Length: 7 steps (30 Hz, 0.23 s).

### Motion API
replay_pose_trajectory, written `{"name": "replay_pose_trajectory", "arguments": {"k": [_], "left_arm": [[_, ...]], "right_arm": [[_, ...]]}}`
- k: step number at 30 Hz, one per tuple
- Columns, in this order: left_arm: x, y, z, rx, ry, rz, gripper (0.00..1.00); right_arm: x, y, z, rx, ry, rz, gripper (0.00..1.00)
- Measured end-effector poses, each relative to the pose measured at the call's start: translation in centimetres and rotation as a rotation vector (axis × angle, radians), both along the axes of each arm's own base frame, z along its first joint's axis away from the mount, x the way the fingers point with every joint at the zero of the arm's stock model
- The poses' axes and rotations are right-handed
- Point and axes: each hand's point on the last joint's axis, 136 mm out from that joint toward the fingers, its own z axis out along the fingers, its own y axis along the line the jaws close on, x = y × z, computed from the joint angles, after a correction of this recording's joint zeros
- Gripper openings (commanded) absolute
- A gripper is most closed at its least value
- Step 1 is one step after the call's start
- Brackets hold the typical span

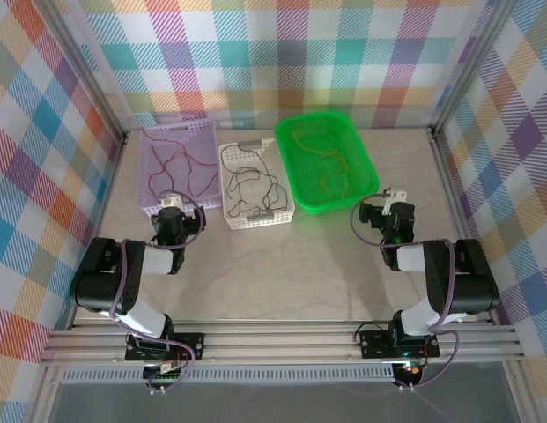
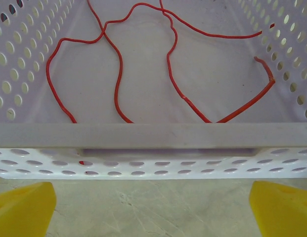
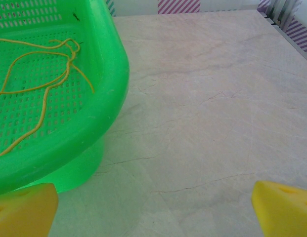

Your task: Untangle the cables

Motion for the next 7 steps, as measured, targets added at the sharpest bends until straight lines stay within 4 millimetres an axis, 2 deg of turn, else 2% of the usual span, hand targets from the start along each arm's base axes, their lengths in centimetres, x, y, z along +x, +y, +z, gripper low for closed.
{"name": "replay_pose_trajectory", "arguments": {"k": [7], "left_arm": [[0.01, -0.07, -0.01, -0.002, 0.000, -0.004, 1.00]], "right_arm": [[0.00, 0.00, 0.00, 0.000, 0.000, 0.000, 1.00]]}}
